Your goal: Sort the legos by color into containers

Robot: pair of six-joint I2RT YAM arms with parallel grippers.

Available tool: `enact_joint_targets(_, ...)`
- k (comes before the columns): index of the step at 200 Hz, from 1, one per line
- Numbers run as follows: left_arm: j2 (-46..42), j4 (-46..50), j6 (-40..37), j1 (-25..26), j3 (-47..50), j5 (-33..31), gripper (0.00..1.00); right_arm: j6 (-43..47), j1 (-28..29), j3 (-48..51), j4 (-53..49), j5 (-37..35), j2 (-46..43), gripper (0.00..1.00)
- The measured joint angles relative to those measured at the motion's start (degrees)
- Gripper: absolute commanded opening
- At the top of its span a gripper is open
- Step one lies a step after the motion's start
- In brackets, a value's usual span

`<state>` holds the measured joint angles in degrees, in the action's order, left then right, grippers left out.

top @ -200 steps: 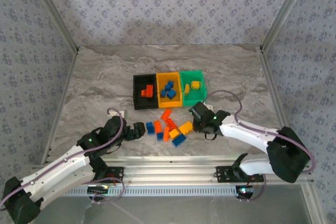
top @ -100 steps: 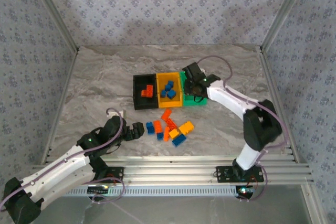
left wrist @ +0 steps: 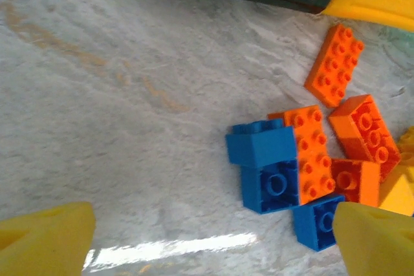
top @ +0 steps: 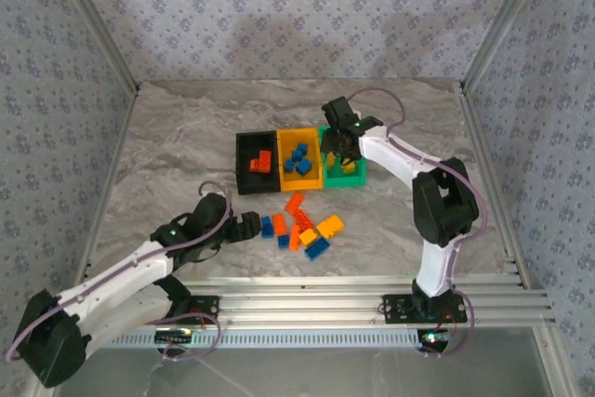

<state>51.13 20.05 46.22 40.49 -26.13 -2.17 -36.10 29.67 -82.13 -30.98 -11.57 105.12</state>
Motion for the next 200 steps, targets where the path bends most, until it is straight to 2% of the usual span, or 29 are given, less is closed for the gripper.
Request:
enact_joint_targets(46, 12.61, -6.08, -2.73, 2.27, -5.16, 1.73, 0.74, -1.25, 3.76, 10.86, 3.21, 0.59, -12.37, 0.63)
enact_joint_targets(78, 20.59, -8.5, -4.2, 3.02, -7.63, 1.33, 0.72, -2.47, 5.05, 18.86, 5.14, 0.87, -18.47, 0.63)
enact_joint_targets(105, 25.64, -9.64, -5.81, 3.02, -9.66, 0.26, 0.59, -3.06, 6.21, 22.05, 5.16, 0.66, -21.99, 0.63)
enact_joint_targets(161, 28.68, -9.94, -6.12, 3.02, -10.51, -1.97, 0.53, -3.5, 7.56, 24.09, 5.95, -0.13, -27.71, 0.63)
enact_joint_targets(200, 28.89, -10.8, -5.88, 3.04, -8.57, -1.92, 0.4, -3.56, 7.56, 25.24, 5.92, -0.7, -28.55, 0.63)
